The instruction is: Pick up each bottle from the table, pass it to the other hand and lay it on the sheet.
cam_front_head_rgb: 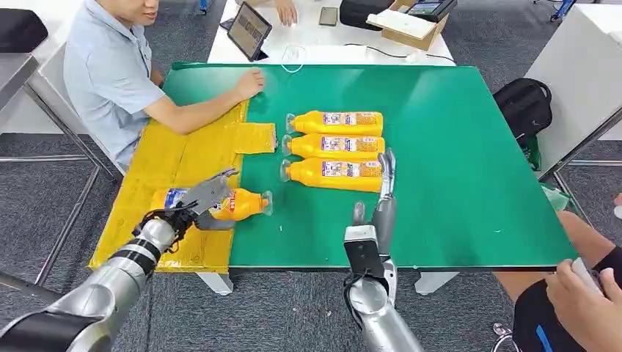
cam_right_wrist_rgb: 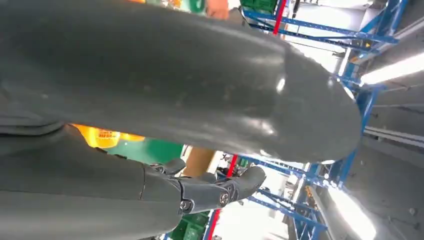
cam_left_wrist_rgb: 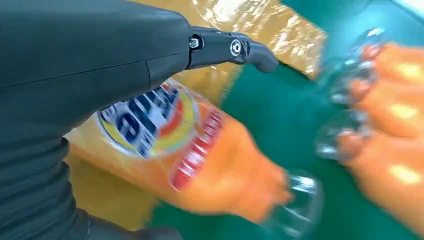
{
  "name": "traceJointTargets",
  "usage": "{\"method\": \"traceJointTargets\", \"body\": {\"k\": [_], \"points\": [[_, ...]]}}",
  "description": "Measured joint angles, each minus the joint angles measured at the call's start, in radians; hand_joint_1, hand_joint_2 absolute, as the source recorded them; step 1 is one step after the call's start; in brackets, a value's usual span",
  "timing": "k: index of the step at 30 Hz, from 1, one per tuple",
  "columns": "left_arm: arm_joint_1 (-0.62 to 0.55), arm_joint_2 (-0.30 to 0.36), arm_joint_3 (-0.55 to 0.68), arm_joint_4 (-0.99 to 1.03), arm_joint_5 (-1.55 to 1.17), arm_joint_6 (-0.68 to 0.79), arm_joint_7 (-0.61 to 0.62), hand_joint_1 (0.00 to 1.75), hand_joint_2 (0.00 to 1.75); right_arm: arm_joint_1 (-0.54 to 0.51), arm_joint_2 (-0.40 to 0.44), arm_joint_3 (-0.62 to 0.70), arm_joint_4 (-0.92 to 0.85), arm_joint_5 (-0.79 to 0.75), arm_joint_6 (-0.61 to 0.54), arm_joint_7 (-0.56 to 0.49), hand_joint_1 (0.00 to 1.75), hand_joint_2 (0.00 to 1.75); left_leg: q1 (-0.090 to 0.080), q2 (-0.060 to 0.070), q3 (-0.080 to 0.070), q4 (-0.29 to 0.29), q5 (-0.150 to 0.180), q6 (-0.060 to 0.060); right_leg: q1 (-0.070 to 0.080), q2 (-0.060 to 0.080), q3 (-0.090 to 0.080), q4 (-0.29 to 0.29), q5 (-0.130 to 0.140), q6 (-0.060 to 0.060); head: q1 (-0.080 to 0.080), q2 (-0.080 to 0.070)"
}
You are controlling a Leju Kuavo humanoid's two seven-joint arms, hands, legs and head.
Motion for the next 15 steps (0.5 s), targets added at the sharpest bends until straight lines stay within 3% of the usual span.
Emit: {"method": "traceJointTargets", "body": {"k": [9, 10, 15], "points": [[0.168, -0.047, 0.045, -0.285, 0.186, 0.238, -0.085, 0.0, 1.75, -0.001, -0.011, 0.011, 0.023, 0.143, 0.001, 0.011, 0.0, 0.0, 0.001, 0.002, -0.003, 0.0, 0.0, 0.0, 0.001, 0.001, -0.004, 0.0, 0.0, 0.0, 0.0, 0.0], [0.184, -0.05, 0.049, -0.323, 0.215, 0.253, -0.098, 0.0, 1.75, -0.004, -0.016, 0.015, 0.032, 0.179, 0.007, 0.026, 0.0, 1.75, 0.0, 0.003, -0.003, 0.0, 0.0, 0.0, 0.001, 0.001, -0.004, 0.0, 0.0, 0.0, -0.001, 0.0], [0.258, -0.071, 0.071, -0.499, 0.393, 0.257, -0.124, 0.0, 1.75, -0.039, -0.073, 0.04, 0.108, 0.432, 0.052, 0.15, 0.0, 1.75, 0.0, 0.002, -0.004, 0.0, 0.0, 0.0, 0.001, 0.001, -0.005, 0.0, 0.0, 0.0, 0.0, 0.0]]}}
